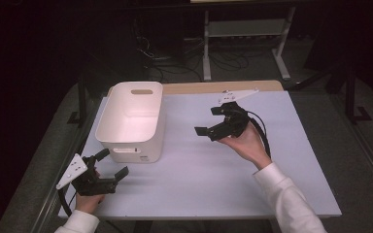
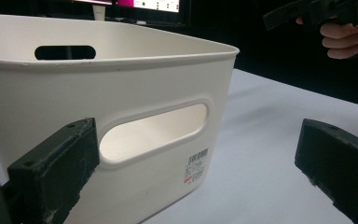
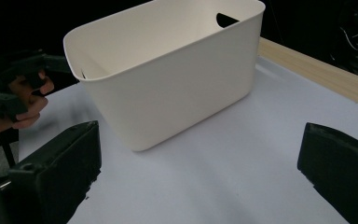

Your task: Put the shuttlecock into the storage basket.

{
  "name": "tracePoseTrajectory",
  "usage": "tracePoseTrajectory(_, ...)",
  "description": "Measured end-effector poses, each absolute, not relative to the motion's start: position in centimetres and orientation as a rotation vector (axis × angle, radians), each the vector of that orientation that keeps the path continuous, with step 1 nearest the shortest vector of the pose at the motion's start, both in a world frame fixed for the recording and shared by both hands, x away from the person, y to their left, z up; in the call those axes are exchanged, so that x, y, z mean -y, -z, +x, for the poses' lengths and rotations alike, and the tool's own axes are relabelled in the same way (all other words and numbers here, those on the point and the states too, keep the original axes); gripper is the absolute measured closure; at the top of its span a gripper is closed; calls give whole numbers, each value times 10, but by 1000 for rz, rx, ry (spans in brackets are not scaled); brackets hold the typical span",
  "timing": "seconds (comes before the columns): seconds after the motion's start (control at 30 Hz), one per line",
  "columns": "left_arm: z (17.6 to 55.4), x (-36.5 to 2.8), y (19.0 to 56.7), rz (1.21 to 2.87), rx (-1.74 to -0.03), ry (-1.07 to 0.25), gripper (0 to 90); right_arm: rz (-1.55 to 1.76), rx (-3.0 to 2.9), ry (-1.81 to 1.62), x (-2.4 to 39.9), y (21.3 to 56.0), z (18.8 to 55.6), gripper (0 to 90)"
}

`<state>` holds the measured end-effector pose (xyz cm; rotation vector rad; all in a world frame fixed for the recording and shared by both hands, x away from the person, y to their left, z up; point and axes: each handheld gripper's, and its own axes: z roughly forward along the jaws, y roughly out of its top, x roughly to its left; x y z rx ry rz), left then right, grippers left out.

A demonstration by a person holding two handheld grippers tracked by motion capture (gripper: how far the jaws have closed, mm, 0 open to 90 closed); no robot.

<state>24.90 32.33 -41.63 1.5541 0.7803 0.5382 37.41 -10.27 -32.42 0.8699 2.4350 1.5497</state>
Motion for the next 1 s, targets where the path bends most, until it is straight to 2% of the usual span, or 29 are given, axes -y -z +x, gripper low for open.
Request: tracePoseTrajectory(1.0,249,-323,417,1551,-783,-533,0,893,-2384,-1592,151,354,350,0)
